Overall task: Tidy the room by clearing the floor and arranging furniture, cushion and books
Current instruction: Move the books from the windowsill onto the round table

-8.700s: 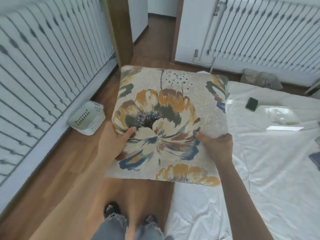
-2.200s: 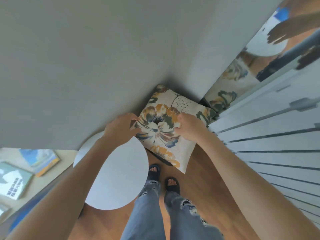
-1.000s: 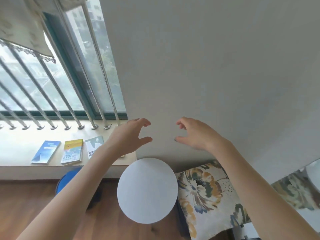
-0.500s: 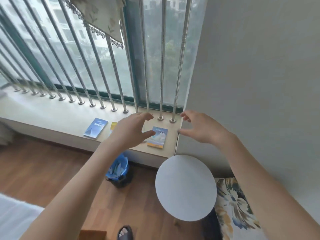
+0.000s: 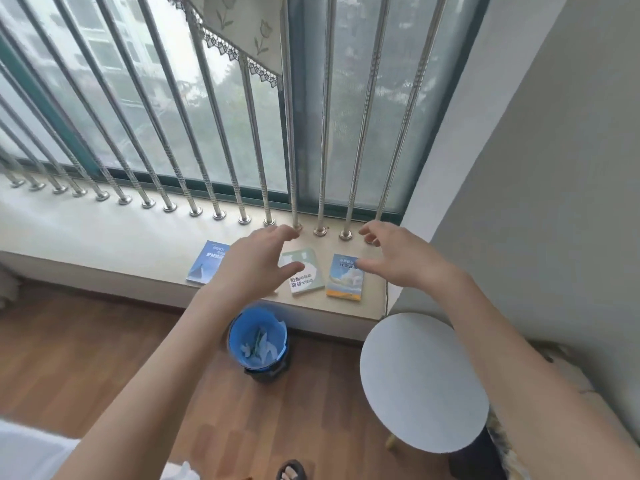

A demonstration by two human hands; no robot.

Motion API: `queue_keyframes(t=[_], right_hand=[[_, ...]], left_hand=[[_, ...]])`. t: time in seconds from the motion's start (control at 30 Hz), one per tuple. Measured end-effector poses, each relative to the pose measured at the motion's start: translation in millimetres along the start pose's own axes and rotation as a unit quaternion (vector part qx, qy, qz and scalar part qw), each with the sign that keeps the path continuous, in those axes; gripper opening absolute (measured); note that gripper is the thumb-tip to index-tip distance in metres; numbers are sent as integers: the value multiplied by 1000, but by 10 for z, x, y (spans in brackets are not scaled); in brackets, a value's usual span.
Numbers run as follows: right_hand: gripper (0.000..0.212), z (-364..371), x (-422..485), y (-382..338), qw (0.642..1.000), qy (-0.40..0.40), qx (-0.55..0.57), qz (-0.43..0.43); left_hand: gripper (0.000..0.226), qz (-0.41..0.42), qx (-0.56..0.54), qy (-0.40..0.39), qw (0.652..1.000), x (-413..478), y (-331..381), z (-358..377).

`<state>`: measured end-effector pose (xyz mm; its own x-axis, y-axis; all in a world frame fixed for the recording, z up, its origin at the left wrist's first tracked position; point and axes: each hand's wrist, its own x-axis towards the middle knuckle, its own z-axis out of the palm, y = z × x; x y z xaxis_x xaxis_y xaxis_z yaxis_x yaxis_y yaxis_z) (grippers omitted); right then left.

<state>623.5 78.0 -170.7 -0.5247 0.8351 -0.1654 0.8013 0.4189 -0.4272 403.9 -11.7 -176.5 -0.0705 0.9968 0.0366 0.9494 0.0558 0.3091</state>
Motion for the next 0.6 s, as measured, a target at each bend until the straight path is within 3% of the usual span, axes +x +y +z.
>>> queue_keyframes(t=[0.6], right_hand=[[57, 372, 1266, 20, 999, -46, -8, 19]], left_hand=[[49, -39, -28, -59, 997, 848, -880, 390]])
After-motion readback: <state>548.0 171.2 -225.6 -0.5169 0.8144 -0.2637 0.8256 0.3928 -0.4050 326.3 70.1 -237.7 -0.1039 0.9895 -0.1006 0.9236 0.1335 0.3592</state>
